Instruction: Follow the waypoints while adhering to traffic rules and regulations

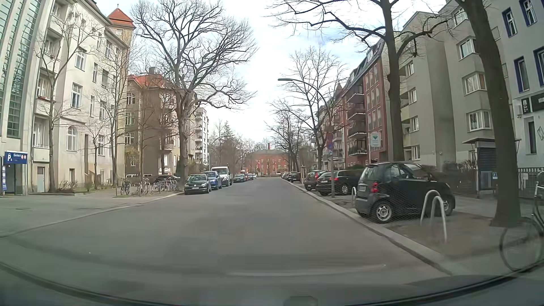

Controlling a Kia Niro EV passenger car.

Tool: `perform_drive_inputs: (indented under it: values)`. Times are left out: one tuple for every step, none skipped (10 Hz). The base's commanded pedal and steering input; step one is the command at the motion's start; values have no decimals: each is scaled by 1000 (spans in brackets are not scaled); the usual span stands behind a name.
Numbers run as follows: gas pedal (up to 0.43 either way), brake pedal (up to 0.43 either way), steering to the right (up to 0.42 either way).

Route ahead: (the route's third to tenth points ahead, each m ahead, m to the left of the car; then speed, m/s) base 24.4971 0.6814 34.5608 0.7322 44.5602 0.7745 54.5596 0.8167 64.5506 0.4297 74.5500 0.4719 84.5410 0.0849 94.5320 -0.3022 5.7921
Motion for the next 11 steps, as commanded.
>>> perform_drive_inputs:
  values:
    - [28, 0, -8]
    - [28, 0, -8]
    - [28, 0, -8]
    - [28, 0, -5]
    - [28, 0, -3]
    - [28, 0, -3]
    - [28, 0, -3]
    - [28, 0, -2]
    - [47, 0, -2]
    - [47, 0, -2]
    - [47, 0, -2]
